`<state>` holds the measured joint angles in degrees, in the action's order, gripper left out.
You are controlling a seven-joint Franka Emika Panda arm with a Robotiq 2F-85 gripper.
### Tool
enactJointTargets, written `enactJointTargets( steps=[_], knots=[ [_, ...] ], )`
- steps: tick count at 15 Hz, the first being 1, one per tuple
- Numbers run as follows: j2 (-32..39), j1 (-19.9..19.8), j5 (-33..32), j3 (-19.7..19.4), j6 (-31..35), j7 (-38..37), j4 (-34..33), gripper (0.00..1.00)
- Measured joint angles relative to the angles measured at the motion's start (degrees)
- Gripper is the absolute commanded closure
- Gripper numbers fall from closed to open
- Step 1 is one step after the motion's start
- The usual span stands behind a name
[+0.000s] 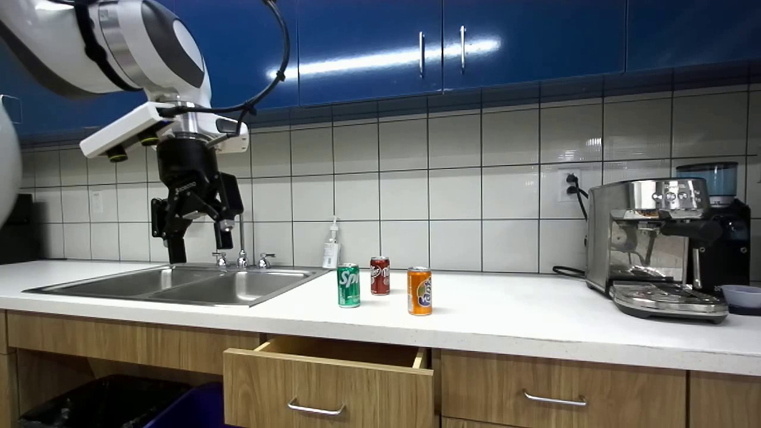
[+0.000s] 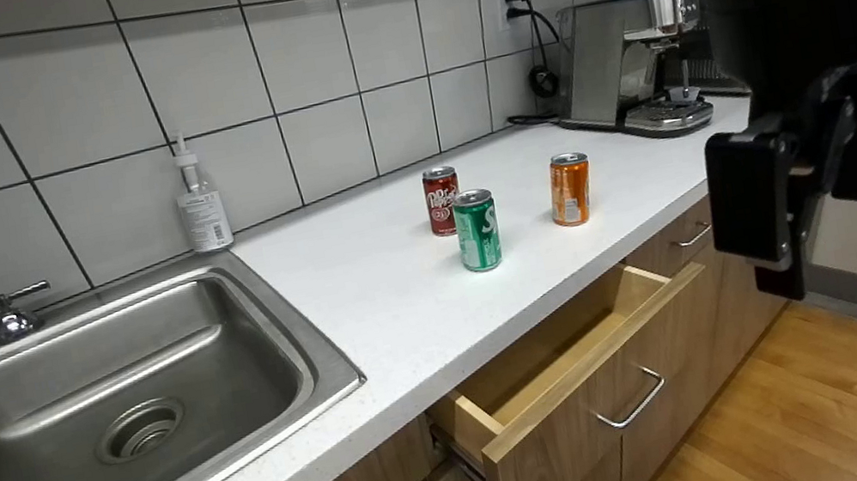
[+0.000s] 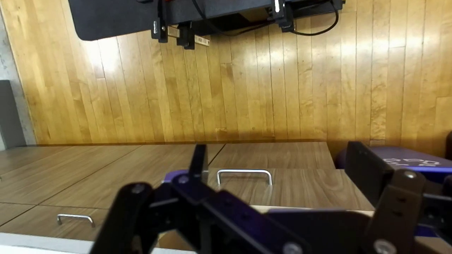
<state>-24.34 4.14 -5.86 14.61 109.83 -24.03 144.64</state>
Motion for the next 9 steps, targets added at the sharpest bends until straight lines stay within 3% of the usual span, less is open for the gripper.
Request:
enactJointTargets(
  steps=[9],
  knots=[
    [4.0,0.0,-3.2,-0.8,4.8,0.0,0.2,0.0]
  ],
)
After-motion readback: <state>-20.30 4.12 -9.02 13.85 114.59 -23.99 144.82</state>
